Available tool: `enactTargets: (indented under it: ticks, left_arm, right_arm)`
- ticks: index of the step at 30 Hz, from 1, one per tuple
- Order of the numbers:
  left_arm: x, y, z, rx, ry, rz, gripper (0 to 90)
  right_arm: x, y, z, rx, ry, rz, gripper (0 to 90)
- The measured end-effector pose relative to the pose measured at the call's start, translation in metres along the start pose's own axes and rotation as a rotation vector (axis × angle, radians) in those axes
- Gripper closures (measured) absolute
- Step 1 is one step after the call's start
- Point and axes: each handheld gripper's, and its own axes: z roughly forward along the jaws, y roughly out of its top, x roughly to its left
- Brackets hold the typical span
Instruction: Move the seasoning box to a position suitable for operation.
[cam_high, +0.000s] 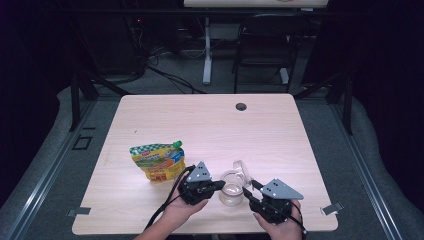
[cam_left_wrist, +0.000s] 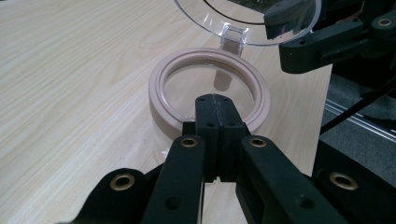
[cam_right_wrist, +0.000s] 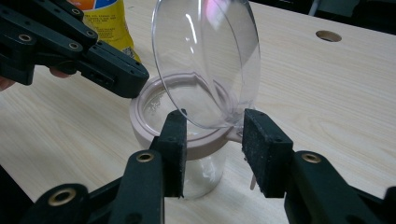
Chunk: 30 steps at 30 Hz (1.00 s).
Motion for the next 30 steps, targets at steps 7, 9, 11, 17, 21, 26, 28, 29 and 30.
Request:
enactTargets:
  ticks: [7, 9, 11, 17, 21, 26, 28, 29, 30]
  left_arm:
    - [-0.001, 0.000, 0.000, 0.001, 0.004, 0.002, 90.0]
    - [-0.001, 0.000, 0.000, 0.001, 0.004, 0.002, 90.0]
    - [-0.001, 0.000, 0.000, 0.001, 0.004, 0.002, 90.0]
    - [-0.001, 0.000, 0.000, 0.001, 0.004, 0.000, 90.0]
    - [-0.001, 0.000, 0.000, -0.001, 0.004, 0.000, 90.0]
    - [-0.001, 0.000, 0.000, 0.000, 0.007, 0.001, 90.0]
    - [-0.001, 0.000, 0.000, -0.002, 0.004, 0.000, 90.0]
    - [-0.001, 0.000, 0.000, -0.002, 0.004, 0.000, 90.0]
    - [-0.001, -0.001, 0.000, -0.004, 0.002, -0.002, 90.0]
  right_arm:
    - [-0.004, -0.001, -0.003, -0.012, -0.001, 0.020, 63.7]
    - [-0.007, -0.002, -0.004, -0.010, 0.000, 0.028, 64.2]
    - [-0.010, -0.003, -0.004, -0.010, -0.001, 0.048, 66.0]
    - [-0.015, -0.006, -0.006, -0.009, -0.012, 0.072, 67.5]
    - [-0.016, -0.008, -0.004, -0.007, -0.013, 0.078, 68.5]
    - [-0.018, -0.012, 0.000, 0.025, 0.002, 0.077, 67.0]
    - [-0.020, -0.015, 0.002, 0.040, -0.007, 0.072, 67.1]
    - [-0.020, -0.015, 0.002, 0.040, -0.007, 0.072, 67.1]
    - [-0.023, -0.018, 0.006, 0.053, -0.005, 0.085, 67.8]
